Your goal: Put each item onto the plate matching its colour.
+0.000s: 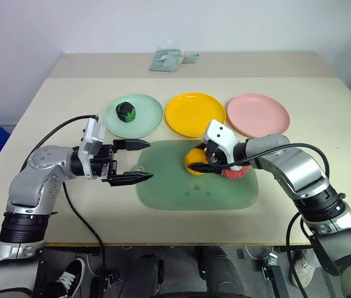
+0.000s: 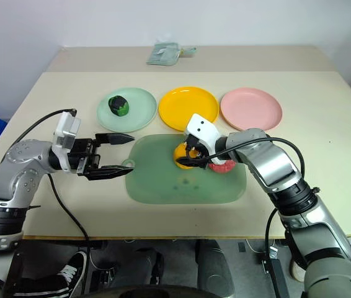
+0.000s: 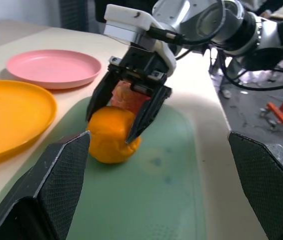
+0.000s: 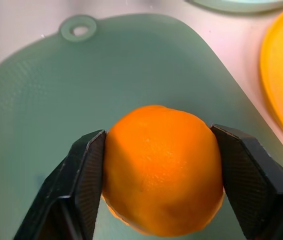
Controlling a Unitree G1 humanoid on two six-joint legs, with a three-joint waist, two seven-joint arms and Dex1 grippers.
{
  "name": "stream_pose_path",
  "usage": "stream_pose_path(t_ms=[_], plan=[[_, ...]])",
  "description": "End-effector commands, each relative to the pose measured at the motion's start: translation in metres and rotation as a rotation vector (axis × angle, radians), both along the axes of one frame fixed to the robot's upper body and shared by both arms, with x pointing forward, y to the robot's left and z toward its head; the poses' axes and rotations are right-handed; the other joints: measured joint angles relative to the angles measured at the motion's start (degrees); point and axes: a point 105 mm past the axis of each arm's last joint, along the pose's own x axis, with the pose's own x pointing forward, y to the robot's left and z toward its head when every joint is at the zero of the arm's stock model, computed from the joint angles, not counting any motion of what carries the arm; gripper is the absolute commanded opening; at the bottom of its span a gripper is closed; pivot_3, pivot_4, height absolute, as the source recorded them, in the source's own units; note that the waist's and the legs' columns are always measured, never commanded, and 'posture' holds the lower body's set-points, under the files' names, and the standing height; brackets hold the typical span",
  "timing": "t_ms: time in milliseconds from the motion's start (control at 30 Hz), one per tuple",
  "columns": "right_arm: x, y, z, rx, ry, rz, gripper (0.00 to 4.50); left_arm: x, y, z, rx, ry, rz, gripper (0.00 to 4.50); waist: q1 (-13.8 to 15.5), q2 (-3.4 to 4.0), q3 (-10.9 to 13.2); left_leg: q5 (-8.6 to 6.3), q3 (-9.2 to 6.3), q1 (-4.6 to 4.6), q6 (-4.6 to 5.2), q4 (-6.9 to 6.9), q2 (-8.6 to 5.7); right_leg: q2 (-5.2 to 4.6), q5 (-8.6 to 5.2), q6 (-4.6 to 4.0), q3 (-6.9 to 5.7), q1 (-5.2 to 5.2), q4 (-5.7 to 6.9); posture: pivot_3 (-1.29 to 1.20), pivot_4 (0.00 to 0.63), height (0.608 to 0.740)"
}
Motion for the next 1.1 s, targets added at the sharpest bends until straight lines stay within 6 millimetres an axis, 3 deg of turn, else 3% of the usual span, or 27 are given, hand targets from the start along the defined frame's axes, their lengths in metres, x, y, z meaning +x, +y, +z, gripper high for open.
stream_pose_path(t_ms=[33, 167, 300, 433, 600, 733, 867, 933, 1033, 1100], plan=[[0.017, 0.005, 0.050, 0.165, -0.134, -0.049, 3.19, 0.024, 0.007, 0.008, 0.025, -0.125, 0.156, 4.50, 0.0, 0.01, 0.0, 0.01, 0.00, 0.00, -0.01, 0.00, 0.00, 0.00, 0.00, 0.00, 0.00, 0.00, 0.00, 0.00, 0.150, 0.740], [0.040, 0.002, 0.082, 0.318, -0.208, -0.172, 3.19, 0.041, 0.009, 0.011, 0.004, -0.158, 0.258, 4.50, 0.0, 0.01, 0.0, 0.04, -0.01, -0.02, -0.07, -0.01, 0.00, 0.01, 0.00, 0.00, -0.01, -0.05, 0.05, 0.00, 0.150, 0.740], [0.059, -0.008, 0.095, 0.370, -0.262, -0.272, 3.19, 0.050, 0.010, 0.012, 0.003, -0.190, 0.317, 4.50, 0.0, 0.01, 0.0, 0.03, -0.03, -0.05, -0.05, -0.10, 0.00, 0.01, 0.01, -0.01, -0.02, -0.05, 0.07, 0.00, 0.150, 0.740], [0.086, -0.015, 0.093, 0.306, -0.374, -0.400, 3.19, 0.074, 0.023, 0.019, -0.014, -0.240, 0.498, 4.50, -0.1, 0.01, 0.0, 0.03, 0.00, -0.07, -0.05, -0.08, -0.07, -0.05, 0.01, -0.01, -0.01, -0.07, 0.04, 0.00, 0.150, 0.740], [0.099, 0.011, 0.085, 0.356, -0.361, -0.386, 3.19, 0.072, 0.017, 0.017, -0.023, -0.247, 0.489, 4.50, -1.3, 0.01, 0.0, 0.06, 0.01, -0.07, -0.11, -0.14, 0.00, 0.02, 0.01, -0.01, 0.02, -0.17, 0.21, 0.00, 0.150, 0.740], [0.105, 0.012, 0.089, 0.384, -0.382, -0.403, 4.44, 0.062, 0.011, 0.013, -0.012, -0.230, 0.434, 4.50, -1.8, 0.02, 0.0, 0.07, 0.00, -0.12, -0.13, -0.17, -0.01, 0.00, 0.01, -0.01, 0.03, -0.24, 0.23, 0.00, 0.150, 0.740], [0.104, -0.004, 0.115, 0.480, -0.435, -0.418, 4.44, 0.048, 0.008, 0.018, -0.055, -0.210, 0.352, 4.50, -1.7, 0.03, 0.0, 0.08, 0.00, -0.25, -0.13, -0.16, -0.02, -0.02, 0.01, -0.01, 0.03, -0.36, 0.27, 0.00, 0.150, 0.740], [0.094, -0.013, 0.120, 0.538, -0.363, -0.371, 4.44, 0.033, 0.002, 0.022, -0.112, -0.170, 0.261, 4.50, -1.6, 0.03, 0.0, 0.08, -0.02, -0.31, -0.15, -0.14, -0.02, -0.02, 0.01, -0.01, 0.02, -0.41, 0.28, 0.00, 0.150, 0.740], [0.049, -0.026, 0.107, 0.478, -0.188, -0.149, 4.44, 0.005, -0.010, 0.023, -0.155, -0.080, 0.083, 4.50, -1.3, 0.03, 0.0, 0.07, -0.14, -0.59, -0.11, -0.07, -0.02, -0.04, 0.00, -0.01, -0.05, -0.56, 0.25, 0.00, 0.150, 0.740], [0.024, -0.038, 0.097, 0.398, -0.099, -0.084, 4.44, -0.003, -0.014, 0.019, -0.147, -0.038, 0.026, 4.50, -1.2, 0.04, 0.0, 0.03, -0.24, -0.79, -0.06, -0.03, -0.03, -0.07, 0.00, -0.01, -0.15, -0.64, 0.13, 0.00, 0.150, 0.740]])
